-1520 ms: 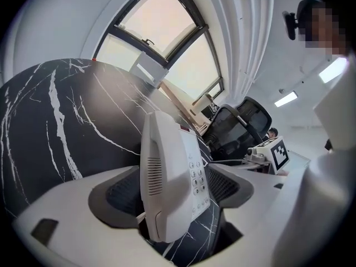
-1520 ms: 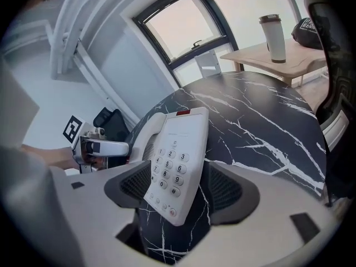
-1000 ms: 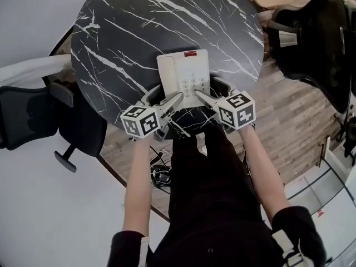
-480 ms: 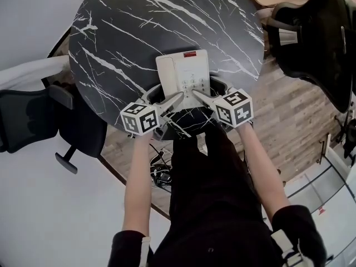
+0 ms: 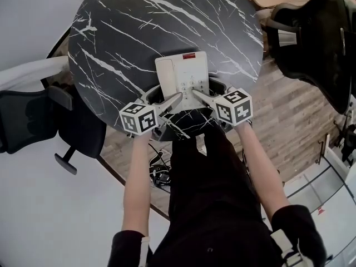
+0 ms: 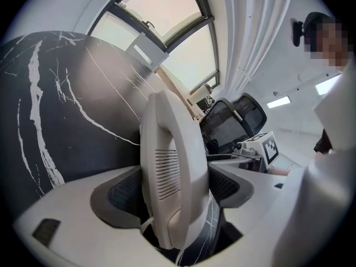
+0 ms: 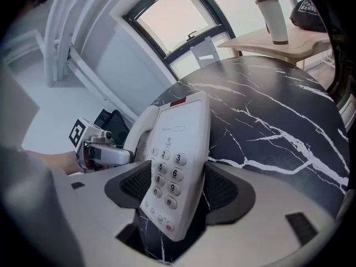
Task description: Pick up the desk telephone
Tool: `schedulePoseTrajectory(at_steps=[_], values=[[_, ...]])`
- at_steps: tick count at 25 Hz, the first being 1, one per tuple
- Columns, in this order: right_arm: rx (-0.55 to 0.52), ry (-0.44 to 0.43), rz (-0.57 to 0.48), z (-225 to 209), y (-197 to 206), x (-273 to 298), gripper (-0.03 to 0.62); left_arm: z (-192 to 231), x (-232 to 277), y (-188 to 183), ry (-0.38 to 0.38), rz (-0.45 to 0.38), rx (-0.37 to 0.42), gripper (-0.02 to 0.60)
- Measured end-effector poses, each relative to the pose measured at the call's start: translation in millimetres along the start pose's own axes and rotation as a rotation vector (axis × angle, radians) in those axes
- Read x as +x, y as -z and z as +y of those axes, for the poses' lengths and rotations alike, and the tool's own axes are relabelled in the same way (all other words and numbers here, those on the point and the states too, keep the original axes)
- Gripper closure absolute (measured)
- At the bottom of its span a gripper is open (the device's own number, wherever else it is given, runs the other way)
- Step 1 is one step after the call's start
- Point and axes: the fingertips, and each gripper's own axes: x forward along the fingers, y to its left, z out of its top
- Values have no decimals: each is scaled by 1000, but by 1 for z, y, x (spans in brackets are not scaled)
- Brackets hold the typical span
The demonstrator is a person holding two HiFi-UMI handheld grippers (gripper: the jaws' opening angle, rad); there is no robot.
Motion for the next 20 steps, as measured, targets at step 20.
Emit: schedulePoseTrajectory(at_steps=[20], values=[[27,27,11,-10,-1,-3,371,0,2,0,-1,63,-4,199]])
